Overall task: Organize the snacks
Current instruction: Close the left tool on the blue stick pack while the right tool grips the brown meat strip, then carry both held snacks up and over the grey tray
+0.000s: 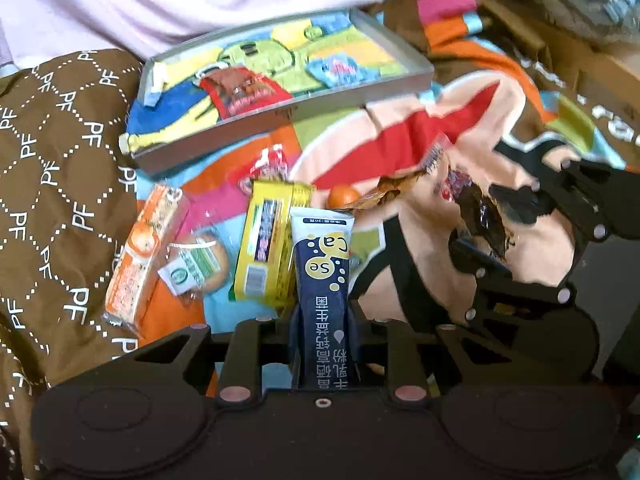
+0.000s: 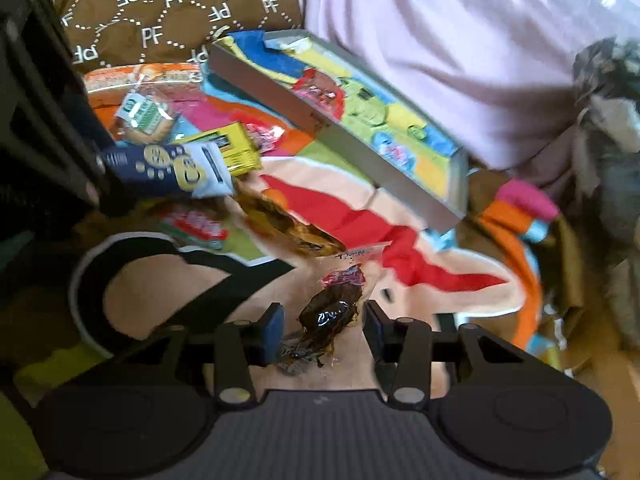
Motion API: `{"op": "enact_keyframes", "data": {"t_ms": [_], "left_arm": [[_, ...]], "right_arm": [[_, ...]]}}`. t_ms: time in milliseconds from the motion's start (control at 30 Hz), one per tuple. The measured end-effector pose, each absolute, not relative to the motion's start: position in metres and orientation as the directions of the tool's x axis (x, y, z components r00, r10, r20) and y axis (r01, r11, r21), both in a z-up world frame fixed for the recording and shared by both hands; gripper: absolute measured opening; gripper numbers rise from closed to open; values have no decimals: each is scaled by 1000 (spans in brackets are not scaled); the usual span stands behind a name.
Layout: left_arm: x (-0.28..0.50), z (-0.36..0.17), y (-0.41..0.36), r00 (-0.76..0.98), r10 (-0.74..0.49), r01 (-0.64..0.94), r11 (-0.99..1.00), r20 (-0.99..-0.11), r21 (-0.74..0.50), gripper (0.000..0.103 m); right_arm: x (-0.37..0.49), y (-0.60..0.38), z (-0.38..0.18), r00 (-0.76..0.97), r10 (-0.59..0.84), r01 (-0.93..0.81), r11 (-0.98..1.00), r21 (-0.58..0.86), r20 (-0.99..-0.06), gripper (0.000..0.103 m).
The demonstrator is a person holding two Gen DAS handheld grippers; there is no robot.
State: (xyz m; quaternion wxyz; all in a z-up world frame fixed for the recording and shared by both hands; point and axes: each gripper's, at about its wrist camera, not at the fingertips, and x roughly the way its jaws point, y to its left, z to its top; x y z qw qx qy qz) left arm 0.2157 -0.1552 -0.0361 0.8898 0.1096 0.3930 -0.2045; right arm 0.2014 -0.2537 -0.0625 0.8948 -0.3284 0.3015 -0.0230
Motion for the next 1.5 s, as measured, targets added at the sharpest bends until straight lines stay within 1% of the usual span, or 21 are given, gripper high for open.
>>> {"op": "enact_keyframes", "data": {"t_ms": [167,300,467,567,733,933,1133,1367,1500], "left_arm": [[214,-25,-161,672,-295,423,906,-680,25,25],[217,-20,-167,717,-286,381,924,-636,14,25],[221,-15,-176,759,-274,357,934,-591,26,25],[225,-9,-181,791,-269,349,936,-550,44,25],[245,4,-186,826,-263,314,949,-499,19,25],[281,18,-194,870,-242,262,965,-429,-13,26],[316,24,-208,907,-202,216,976,-370,-3,26],[360,25,-221,929,-166,167,986,-332,-28,26],[381,23,-228,934,-150,149,988,-326,-27,26]], "right_arm": [[201,-259,-55,855,-254,-91,784,-614,-452,47],[203,-267,-45,895,-240,-25,815,-580,-376,47],[211,-275,-38,924,-235,31,834,-552,-302,47],[214,-278,-34,944,-226,60,835,-547,-242,47],[226,-282,-28,973,-207,120,840,-529,-107,47],[252,-299,-26,973,-228,194,867,-459,-20,47],[280,-310,-25,972,-235,217,873,-436,13,47],[301,-315,-24,973,-220,228,880,-416,69,47],[318,-322,-23,970,-235,241,899,-366,63,47]]}}
